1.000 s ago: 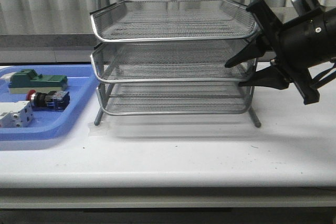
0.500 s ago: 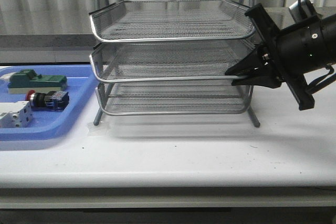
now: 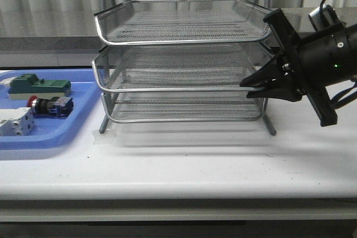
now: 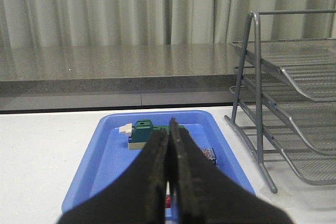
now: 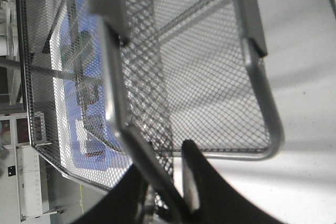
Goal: Place button on rack with both arms
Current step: 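Pull the middle mesh tray outward toward the robot with the right gripper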
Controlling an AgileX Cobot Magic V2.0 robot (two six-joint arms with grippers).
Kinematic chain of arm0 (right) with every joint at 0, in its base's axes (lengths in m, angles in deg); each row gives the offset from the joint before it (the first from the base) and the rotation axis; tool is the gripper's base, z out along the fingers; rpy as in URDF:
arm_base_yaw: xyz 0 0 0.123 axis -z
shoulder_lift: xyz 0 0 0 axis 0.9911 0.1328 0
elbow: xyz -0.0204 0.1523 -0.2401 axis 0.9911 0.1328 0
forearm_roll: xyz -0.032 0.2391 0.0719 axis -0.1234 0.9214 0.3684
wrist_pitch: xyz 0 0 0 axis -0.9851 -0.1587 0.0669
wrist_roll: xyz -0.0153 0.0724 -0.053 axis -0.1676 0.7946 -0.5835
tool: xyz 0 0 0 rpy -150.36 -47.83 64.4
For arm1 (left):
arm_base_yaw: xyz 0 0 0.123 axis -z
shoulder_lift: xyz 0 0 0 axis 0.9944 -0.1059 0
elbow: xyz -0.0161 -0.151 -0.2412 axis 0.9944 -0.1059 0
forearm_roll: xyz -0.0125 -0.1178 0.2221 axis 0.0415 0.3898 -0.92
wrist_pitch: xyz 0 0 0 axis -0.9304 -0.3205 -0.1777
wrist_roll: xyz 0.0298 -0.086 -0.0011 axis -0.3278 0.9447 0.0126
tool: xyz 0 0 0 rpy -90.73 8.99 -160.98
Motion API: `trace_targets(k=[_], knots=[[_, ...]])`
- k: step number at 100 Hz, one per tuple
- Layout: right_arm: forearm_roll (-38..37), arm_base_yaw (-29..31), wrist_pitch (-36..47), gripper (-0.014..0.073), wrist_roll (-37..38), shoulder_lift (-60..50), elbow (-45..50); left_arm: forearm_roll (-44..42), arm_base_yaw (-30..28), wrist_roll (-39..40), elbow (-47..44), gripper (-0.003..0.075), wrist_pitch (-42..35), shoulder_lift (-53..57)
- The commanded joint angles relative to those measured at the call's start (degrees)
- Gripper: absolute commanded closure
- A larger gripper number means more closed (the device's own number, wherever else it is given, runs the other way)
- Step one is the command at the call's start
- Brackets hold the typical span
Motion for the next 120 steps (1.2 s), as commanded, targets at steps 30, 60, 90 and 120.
trace_targets(k=[30,60,90,120], knots=[[-6.3,-0.3,-4.3,0.061,-6.4,-8.4,12.2,0.0,-0.2,0.3,-2.7,0.074,-4.4,1.7],[-6.3,-0.3,-2.1,0.061,-6.5,-16.5,18.4,0.0,-0.2,0.3,-2.7,0.074,-4.4,1.7],[-5.8,-0.3,-2.3,0.0355,-6.5,-17.7,18.4,0.0,-0.2,0.3,-2.7,0.074,-4.4,1.7],[-6.0,-0.3,-4.0,0.0148,-6.5,-18.1,18.4,0.0,-0.2,0.3,-2.7,0.074,-4.4,1.7]])
